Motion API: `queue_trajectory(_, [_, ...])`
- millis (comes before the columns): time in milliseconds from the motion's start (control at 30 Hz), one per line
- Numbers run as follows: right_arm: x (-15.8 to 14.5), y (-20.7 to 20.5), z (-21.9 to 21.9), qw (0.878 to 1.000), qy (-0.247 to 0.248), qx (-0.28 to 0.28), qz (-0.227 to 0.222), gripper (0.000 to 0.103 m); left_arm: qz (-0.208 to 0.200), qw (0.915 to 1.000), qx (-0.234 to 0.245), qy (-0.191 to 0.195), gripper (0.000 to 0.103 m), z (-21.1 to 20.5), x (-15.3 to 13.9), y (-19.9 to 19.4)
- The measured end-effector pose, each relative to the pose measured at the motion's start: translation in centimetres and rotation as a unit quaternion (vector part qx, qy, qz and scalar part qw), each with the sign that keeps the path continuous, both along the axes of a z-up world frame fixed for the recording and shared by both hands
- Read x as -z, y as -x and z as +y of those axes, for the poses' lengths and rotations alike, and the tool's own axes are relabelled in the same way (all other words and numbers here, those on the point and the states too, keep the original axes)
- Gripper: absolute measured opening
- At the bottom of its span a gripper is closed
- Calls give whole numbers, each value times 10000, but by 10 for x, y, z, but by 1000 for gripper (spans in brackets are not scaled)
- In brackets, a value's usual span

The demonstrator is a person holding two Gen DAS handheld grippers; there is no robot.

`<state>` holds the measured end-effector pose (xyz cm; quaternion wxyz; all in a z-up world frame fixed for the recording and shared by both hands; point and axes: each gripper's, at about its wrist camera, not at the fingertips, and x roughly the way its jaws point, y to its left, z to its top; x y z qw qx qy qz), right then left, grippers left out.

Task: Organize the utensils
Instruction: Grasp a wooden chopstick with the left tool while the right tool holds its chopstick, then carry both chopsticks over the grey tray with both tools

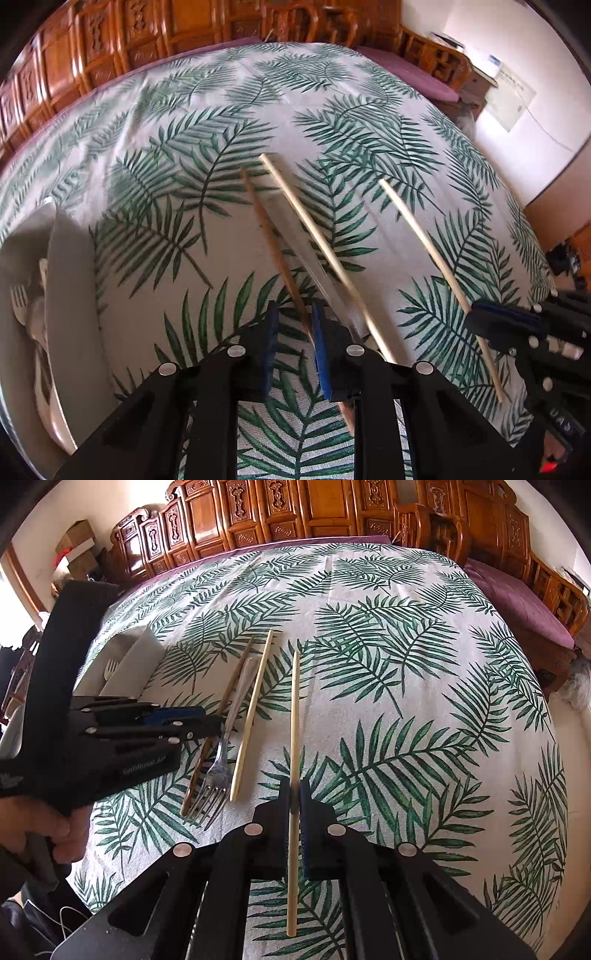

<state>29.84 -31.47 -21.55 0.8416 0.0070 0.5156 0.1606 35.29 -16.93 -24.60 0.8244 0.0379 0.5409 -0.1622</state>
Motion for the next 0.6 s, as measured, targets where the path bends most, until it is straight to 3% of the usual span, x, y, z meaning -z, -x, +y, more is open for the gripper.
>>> queue_trajectory(100, [-2, 2, 1, 10000, -1, -2, -8, 6, -25, 10000, 40, -78, 17, 0, 0, -1])
queue_trajectory(167, [-3, 3, 1, 10000, 3, 1, -15, 6, -60, 9998, 1, -210, 6, 0, 1, -2])
queue_trajectory(367, [-10, 9, 6, 10000, -10, -15, -58, 6, 25, 9999, -108, -46, 4, 15, -1, 2])
queue_trajectory(600, [-20, 16, 16, 9999, -50, -25, -149, 6, -302, 9993, -199, -14, 4, 38, -30, 24])
